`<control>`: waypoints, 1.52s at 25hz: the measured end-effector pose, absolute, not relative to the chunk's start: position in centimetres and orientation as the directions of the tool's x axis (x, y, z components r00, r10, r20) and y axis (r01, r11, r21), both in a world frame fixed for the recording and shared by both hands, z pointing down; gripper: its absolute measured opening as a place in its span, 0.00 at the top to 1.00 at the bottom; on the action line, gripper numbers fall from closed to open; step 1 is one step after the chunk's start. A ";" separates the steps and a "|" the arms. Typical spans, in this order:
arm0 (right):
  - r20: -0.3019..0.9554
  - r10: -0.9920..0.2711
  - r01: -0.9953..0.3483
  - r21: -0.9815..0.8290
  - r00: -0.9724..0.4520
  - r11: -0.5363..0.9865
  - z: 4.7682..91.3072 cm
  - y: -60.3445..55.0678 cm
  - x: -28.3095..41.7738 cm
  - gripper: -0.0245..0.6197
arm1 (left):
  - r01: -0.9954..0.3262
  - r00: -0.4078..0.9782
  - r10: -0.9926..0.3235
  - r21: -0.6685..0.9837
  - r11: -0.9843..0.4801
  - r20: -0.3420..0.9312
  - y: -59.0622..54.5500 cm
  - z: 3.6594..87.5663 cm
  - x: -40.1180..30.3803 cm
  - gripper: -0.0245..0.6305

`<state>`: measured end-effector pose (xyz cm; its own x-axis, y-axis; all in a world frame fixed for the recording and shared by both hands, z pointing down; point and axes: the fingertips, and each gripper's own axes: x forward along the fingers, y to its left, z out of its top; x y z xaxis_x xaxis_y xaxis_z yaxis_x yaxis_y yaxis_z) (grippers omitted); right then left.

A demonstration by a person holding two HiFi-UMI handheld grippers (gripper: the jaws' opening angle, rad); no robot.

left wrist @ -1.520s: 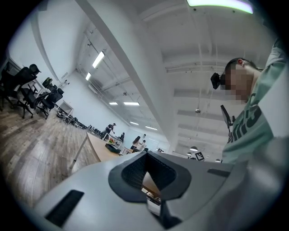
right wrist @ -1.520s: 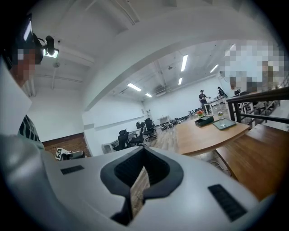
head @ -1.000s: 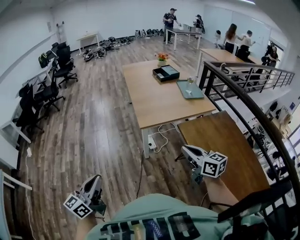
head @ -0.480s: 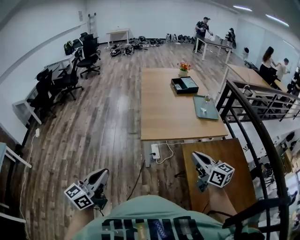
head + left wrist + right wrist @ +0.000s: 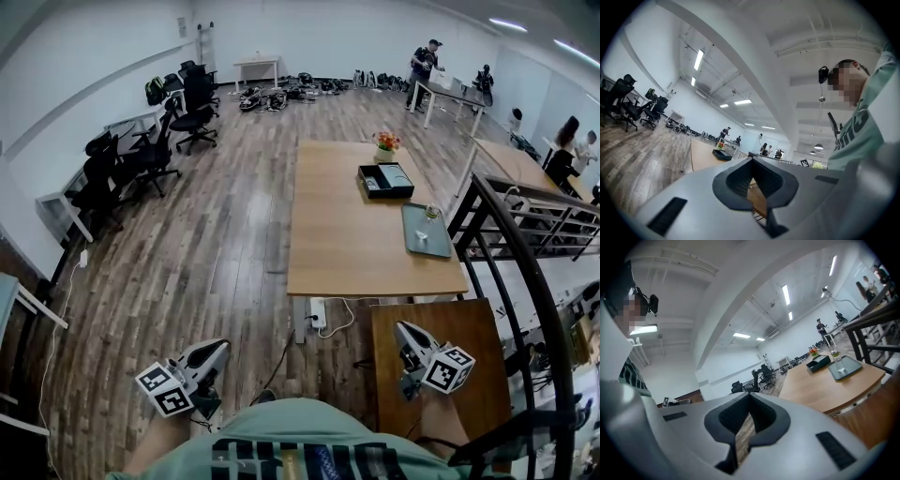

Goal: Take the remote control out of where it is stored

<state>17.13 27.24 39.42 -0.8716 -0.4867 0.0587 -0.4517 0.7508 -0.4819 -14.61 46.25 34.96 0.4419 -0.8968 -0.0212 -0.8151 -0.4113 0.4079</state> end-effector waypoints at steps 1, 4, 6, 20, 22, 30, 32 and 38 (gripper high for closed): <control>0.063 -0.490 -0.457 -0.482 -0.869 0.748 39.6 26.7 17.1 0.95 | -0.811 0.447 -0.894 0.411 -0.416 -0.023 45.4 35.3 -14.8 0.97; 0.076 -0.496 -0.471 -0.463 -0.865 0.751 39.9 25.0 16.1 0.95 | -0.794 0.465 -0.885 0.426 -0.434 -0.035 42.4 36.4 -16.0 0.97; 0.084 -0.510 -0.490 -0.444 -0.856 0.750 39.9 23.6 15.3 0.95 | -0.779 0.481 -0.875 0.435 -0.452 -0.048 40.1 37.2 -17.5 0.97; 0.080 -0.683 -0.661 -0.359 -0.726 0.659 34.9 11.1 3.6 0.95 | -0.686 0.622 -0.775 0.398 -0.609 -0.115 20.6 35.9 -34.5 0.97; 0.097 -0.702 -0.684 -0.351 -0.706 0.639 35.4 9.6 2.4 0.95 | -0.674 0.633 -0.765 0.401 -0.620 -0.118 18.4 36.7 -36.5 0.97; 0.143 -0.732 -0.731 -0.320 -0.667 0.603 35.4 3.8 -0.4 0.95 | -0.668 0.649 -0.752 0.387 -0.635 -0.115 10.1 38.0 -41.3 0.97; 0.146 -0.736 -0.735 -0.325 -0.661 0.595 35.5 2.2 -0.1 0.95 | -0.682 0.641 -0.760 0.375 -0.628 -0.108 8.2 37.8 -42.1 0.97; 0.112 -0.712 -0.695 -0.366 -0.693 0.619 36.6 -4.0 1.3 0.95 | -0.735 0.664 -0.747 0.194 -0.649 0.015 2.9 36.9 -41.0 0.97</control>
<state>1.27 -3.98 36.65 -0.6931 -0.7121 0.1115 -0.6948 0.6190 -0.3662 -41.05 2.93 36.94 0.6641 -0.7474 0.0154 -0.7354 -0.6494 0.1936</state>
